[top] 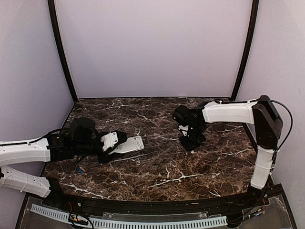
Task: Load the batteries into the remote control
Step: Place the battery cover at the center of the board.
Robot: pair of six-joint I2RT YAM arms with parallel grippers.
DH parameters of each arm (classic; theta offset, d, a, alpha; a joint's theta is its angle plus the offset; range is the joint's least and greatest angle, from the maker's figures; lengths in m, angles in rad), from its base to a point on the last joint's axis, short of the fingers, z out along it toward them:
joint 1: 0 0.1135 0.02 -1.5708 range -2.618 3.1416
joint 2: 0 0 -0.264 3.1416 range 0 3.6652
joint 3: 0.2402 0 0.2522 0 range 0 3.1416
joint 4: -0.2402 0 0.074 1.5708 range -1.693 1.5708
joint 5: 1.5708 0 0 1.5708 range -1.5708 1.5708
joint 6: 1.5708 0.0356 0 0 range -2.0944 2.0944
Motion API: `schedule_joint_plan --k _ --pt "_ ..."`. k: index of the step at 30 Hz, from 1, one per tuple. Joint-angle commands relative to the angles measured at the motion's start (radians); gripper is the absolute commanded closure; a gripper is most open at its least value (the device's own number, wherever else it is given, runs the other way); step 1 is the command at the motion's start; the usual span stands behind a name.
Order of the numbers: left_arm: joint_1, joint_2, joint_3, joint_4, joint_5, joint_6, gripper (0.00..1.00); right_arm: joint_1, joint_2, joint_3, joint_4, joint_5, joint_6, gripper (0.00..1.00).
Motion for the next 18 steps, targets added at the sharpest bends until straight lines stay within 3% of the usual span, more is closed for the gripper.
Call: schedule_joint_plan --k 1,7,12,18 --pt "-0.003 -0.010 0.017 -0.004 -0.002 -0.001 1.00 -0.001 0.063 -0.013 -0.055 0.084 -0.031 1.00" --pt "-0.002 -0.020 0.016 -0.003 0.008 0.001 1.00 -0.001 0.138 -0.027 -0.024 -0.003 -0.046 0.99" --pt "-0.002 -0.023 0.014 -0.001 0.008 0.002 1.00 -0.001 0.124 -0.023 -0.011 -0.045 -0.049 0.77" --pt "-0.003 -0.030 0.014 -0.002 0.016 0.001 1.00 -0.001 0.060 0.019 -0.005 -0.114 -0.063 0.75"
